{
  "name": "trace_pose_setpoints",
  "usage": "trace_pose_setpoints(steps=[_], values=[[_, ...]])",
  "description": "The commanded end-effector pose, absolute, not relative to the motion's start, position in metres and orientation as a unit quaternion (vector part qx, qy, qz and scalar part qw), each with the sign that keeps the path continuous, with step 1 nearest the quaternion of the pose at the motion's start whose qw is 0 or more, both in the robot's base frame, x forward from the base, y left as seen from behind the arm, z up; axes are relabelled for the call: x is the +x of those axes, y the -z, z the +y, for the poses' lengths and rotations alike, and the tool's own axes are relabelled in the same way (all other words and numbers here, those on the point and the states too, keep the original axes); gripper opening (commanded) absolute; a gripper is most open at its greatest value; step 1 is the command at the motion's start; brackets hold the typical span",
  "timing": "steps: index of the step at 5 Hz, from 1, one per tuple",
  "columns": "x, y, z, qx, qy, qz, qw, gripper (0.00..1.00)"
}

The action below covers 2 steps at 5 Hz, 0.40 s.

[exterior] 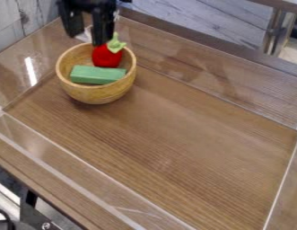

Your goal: Move the red fruit to the right

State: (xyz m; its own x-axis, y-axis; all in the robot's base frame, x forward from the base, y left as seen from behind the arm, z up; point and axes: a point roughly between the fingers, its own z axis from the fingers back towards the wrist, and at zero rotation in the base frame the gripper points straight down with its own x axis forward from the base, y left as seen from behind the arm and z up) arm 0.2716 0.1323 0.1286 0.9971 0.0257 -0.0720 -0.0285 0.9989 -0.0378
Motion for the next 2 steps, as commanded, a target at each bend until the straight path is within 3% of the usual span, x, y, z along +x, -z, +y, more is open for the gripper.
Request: trace_pose_setpoints(steps=[1,2], values=[[0.2792,-0.1276,0.1336,-0.015,-0.016,0.012,1.0,1.0],[0.284,-0.1188,0.1301,-0.019,-0.015,0.007,1.0,1.0]])
